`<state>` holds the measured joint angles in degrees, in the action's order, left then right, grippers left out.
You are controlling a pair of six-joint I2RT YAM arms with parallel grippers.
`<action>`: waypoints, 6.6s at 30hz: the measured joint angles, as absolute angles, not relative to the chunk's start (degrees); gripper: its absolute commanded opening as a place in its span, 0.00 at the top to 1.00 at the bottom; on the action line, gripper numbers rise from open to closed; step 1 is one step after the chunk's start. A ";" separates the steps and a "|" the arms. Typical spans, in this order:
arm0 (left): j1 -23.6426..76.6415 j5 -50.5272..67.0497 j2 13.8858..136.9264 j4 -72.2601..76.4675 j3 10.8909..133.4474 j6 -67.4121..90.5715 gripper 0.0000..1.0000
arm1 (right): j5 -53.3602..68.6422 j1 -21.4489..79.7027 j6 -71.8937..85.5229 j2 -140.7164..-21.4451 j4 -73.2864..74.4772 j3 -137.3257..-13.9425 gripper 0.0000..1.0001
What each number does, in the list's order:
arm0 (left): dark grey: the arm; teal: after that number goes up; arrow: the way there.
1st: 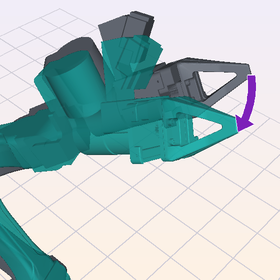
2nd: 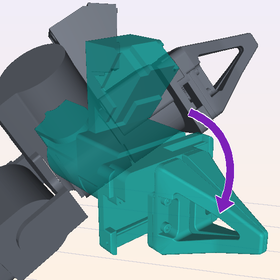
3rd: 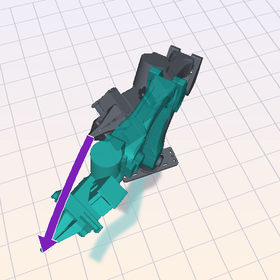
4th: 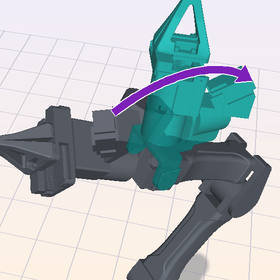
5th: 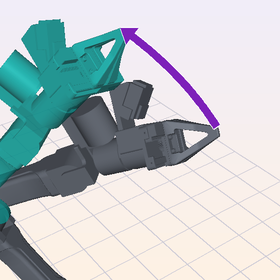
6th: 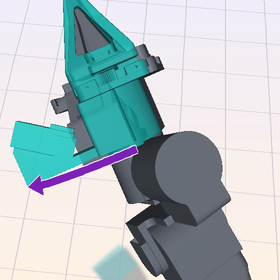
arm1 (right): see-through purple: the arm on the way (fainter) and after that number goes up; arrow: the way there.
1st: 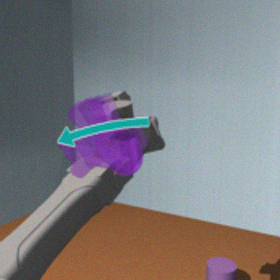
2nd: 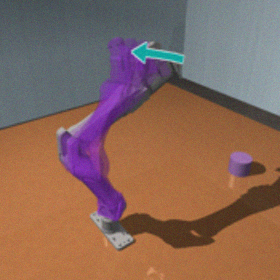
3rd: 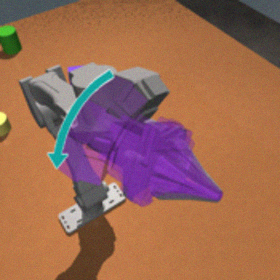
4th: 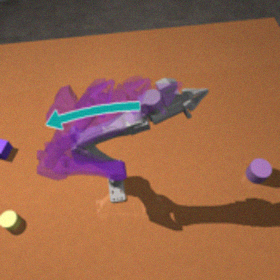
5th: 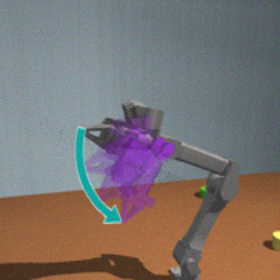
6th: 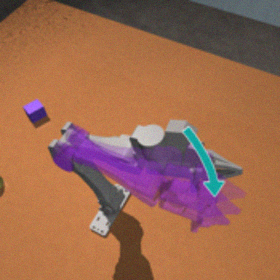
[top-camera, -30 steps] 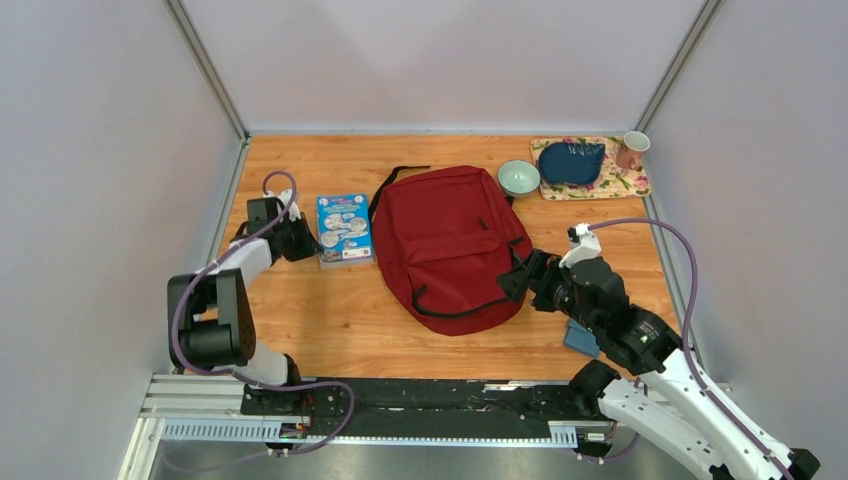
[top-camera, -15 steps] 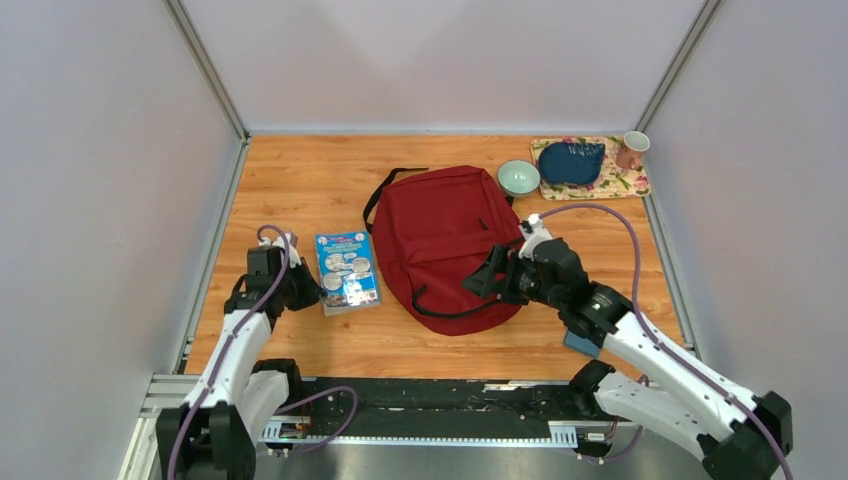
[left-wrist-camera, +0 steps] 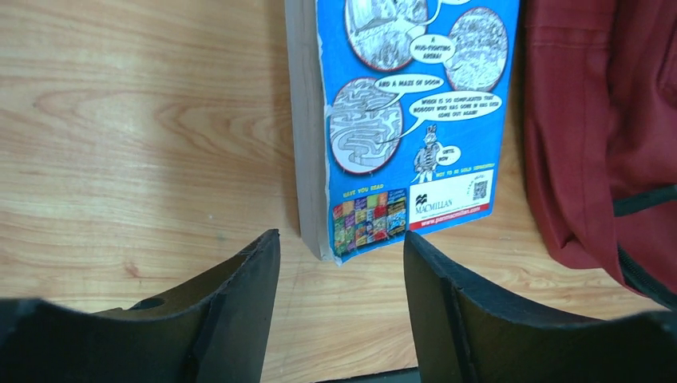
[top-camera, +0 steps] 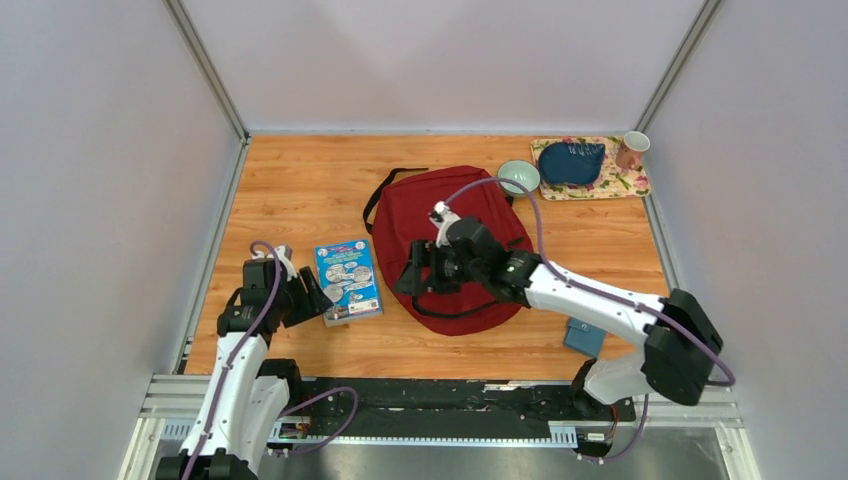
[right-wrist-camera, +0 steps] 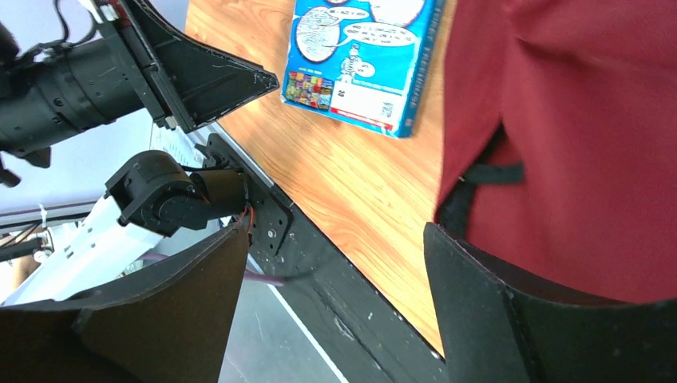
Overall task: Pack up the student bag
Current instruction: Adjust the book at the center of the board, then pick up the book from the center of the board.
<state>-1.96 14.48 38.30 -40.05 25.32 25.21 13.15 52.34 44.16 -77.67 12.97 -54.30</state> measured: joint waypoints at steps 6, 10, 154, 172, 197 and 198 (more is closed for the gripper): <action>-1.96 14.52 40.69 -38.15 27.07 25.21 0.33 | 14.13 55.42 44.12 -91.68 10.79 -63.70 0.30; -1.96 14.57 44.45 -35.44 27.18 25.23 0.32 | 14.09 56.01 44.14 -98.67 10.66 -68.42 0.32; -1.96 22.76 46.57 -17.02 15.55 30.59 0.20 | 6.85 55.68 52.47 -117.10 12.62 -81.43 0.18; -2.90 26.24 47.07 -13.02 13.89 32.12 0.38 | 9.65 55.00 51.29 -118.96 12.19 -81.43 0.30; -2.74 30.11 40.38 -17.72 15.92 35.03 1.00 | 10.72 55.27 50.09 -118.87 12.38 -81.34 0.24; -2.61 29.67 39.66 -19.11 16.53 34.57 1.00 | 10.92 55.44 50.11 -118.72 12.10 -81.19 0.23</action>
